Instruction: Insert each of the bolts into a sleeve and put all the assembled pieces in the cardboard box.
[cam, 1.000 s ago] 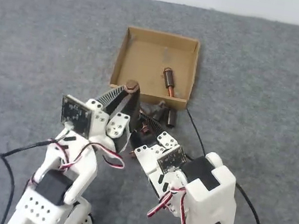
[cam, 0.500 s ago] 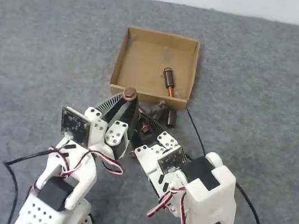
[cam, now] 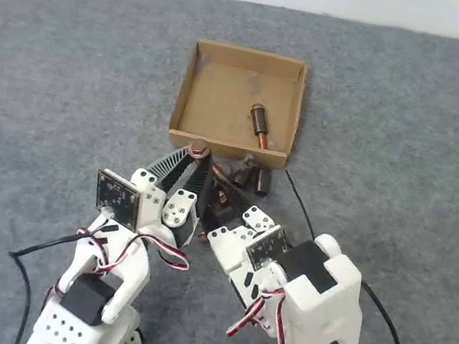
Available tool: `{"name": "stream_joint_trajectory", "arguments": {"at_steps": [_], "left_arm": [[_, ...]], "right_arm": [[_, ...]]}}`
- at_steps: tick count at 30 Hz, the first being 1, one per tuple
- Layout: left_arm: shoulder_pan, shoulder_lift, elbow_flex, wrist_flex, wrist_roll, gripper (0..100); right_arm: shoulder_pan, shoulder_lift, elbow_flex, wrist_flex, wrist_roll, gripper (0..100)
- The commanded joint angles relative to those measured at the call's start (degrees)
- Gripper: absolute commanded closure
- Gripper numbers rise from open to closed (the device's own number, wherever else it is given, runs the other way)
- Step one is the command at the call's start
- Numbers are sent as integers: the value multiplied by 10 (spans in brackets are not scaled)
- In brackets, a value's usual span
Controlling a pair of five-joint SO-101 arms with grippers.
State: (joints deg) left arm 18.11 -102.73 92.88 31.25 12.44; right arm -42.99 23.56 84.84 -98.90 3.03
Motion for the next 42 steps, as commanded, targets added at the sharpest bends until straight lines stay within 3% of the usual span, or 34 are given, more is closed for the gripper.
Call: {"name": "stream_joint_trajectory", "arguments": {"at_steps": [1,16,25,42], "left_arm": [[1,-14,-6,0,40,989],[0,-14,22,4,45,989],[2,-14,18,67,42,989],[0,-13,36,101,42,989]], "right_arm": [[-4,-33,3,-19,-8,992],[-1,-34,4,-20,-6,992],[-1,-33,4,-20,13,992],[-1,-33,4,-20,28,992]]}}
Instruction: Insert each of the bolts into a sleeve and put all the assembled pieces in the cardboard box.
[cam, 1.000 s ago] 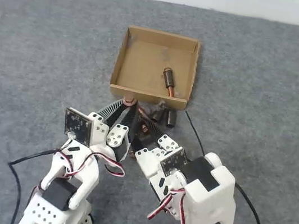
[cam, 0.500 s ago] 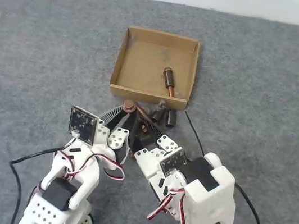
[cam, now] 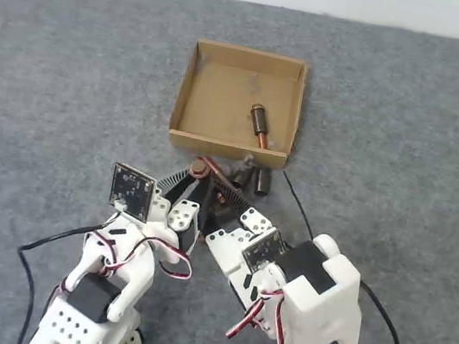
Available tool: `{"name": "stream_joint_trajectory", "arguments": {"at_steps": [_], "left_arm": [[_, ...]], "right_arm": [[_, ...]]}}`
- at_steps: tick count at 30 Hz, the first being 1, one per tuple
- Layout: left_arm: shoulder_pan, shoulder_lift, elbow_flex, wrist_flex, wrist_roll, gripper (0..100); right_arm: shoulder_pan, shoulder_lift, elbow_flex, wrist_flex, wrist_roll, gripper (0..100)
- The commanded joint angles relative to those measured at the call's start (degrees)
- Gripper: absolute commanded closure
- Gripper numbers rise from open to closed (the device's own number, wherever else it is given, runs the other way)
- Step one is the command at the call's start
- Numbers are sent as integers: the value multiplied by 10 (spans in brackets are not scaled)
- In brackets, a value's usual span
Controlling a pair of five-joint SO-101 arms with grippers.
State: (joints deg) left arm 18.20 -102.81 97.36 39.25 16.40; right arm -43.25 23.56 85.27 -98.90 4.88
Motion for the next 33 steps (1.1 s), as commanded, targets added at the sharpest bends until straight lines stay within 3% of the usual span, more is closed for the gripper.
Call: {"name": "stream_joint_trajectory", "arguments": {"at_steps": [1,24,29,33], "left_arm": [[-1,-12,-8,27,3,989],[-4,-13,-8,31,6,987],[-4,-13,-8,31,58,986],[-4,-12,-8,32,87,915]], "right_arm": [[2,-33,0,-20,10,992],[10,-33,1,-20,9,992],[11,-33,1,-20,9,992],[11,-33,4,-20,9,992]]}}
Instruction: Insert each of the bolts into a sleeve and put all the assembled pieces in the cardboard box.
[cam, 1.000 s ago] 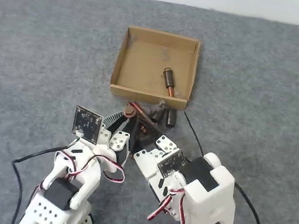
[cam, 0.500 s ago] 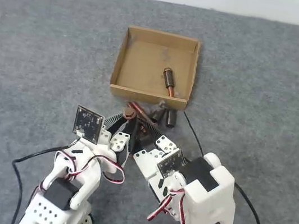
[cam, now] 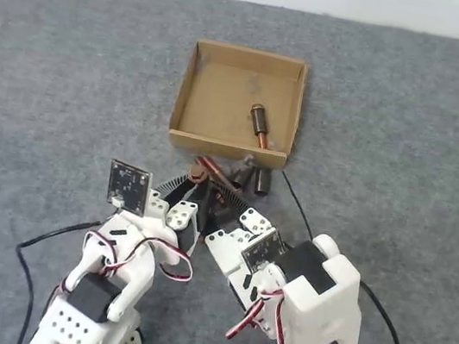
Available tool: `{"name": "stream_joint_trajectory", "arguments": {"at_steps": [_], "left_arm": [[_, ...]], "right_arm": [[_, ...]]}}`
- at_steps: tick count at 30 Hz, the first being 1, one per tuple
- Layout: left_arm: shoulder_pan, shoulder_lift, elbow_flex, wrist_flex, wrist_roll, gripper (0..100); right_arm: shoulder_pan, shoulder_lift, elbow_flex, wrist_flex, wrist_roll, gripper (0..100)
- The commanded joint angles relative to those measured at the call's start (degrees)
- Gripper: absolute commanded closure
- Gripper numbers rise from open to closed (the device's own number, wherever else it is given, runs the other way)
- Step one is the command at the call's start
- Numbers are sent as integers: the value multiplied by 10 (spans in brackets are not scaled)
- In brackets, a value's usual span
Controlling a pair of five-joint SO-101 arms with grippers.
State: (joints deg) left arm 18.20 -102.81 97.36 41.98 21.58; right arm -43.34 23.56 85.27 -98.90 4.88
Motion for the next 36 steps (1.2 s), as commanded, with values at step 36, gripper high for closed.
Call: {"name": "stream_joint_trajectory", "arguments": {"at_steps": [36], "left_arm": [[-36,-15,-114,83,56,820]], "right_arm": [[11,-29,1,-19,10,992]]}}
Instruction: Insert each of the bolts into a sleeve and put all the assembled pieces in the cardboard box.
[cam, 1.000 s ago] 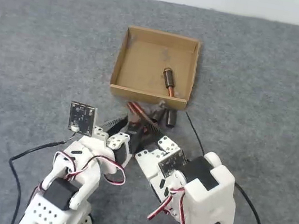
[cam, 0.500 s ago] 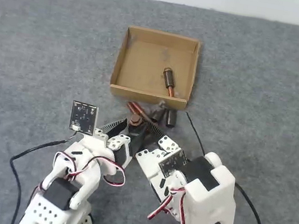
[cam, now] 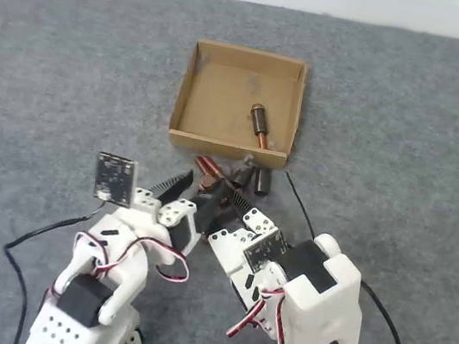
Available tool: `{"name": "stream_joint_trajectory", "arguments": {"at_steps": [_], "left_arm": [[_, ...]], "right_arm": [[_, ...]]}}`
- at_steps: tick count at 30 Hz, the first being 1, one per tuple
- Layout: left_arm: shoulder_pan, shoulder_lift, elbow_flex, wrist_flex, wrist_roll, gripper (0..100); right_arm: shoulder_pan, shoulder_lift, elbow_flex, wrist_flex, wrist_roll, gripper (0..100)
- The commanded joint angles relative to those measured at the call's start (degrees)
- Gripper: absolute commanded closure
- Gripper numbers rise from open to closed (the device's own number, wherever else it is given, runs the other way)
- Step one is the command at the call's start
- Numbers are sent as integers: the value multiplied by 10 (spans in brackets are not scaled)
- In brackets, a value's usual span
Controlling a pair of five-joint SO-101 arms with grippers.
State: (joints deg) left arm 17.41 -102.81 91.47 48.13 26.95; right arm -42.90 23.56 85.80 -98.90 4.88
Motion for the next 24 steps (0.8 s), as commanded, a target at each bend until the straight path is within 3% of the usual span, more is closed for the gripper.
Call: {"name": "stream_joint_trajectory", "arguments": {"at_steps": [1,8,17,24], "left_arm": [[-41,-15,-68,27,3,820],[-121,-15,-135,73,0,820],[-247,-15,-138,96,-67,820],[-269,-15,-76,92,-68,820]], "right_arm": [[7,-29,-4,-19,10,992],[7,-29,-4,-19,11,992],[7,-29,-3,-19,11,992],[7,-29,-1,-19,11,992]]}}
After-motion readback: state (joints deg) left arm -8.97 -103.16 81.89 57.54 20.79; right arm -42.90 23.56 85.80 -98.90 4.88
